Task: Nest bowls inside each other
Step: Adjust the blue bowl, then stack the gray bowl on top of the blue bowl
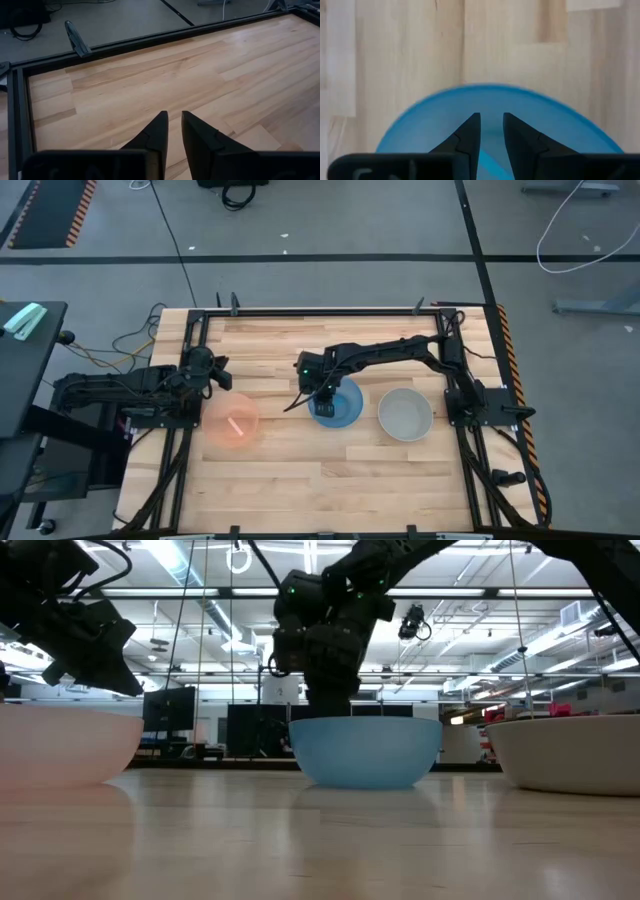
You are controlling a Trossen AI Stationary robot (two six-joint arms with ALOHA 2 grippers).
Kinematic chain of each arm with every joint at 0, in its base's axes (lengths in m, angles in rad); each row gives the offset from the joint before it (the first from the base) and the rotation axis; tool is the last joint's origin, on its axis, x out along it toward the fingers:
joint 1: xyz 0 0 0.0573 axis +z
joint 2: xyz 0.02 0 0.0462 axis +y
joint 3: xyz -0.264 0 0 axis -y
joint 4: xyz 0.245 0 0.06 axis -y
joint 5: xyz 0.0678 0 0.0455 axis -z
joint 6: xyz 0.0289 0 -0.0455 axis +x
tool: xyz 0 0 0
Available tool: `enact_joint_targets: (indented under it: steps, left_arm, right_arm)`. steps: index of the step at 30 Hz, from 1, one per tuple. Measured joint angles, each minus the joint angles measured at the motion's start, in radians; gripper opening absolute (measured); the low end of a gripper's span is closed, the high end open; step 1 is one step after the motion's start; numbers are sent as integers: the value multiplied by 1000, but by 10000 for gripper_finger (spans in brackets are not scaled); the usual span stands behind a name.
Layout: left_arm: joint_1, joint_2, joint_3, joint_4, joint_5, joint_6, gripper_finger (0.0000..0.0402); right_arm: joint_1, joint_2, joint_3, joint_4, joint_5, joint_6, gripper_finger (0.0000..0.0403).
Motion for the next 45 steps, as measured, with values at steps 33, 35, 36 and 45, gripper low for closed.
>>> enact_joint_targets:
  steps: [33,35,36,45]
  left_arm:
    - [0,0,0,0,11,-1,72]
    - [0,0,0,1,11,-1,70]
    - [0,0,0,0,11,-1,69]
    - [0,0,0,0,11,-1,78]
  right_arm:
    - [387,-338,-224,-543,302,652,91]
    - [386,-370,-305,-528,291,684,91]
    - [386,-390,-340,-518,291,702,91]
    - [434,-609,-601,-267,205,886,91]
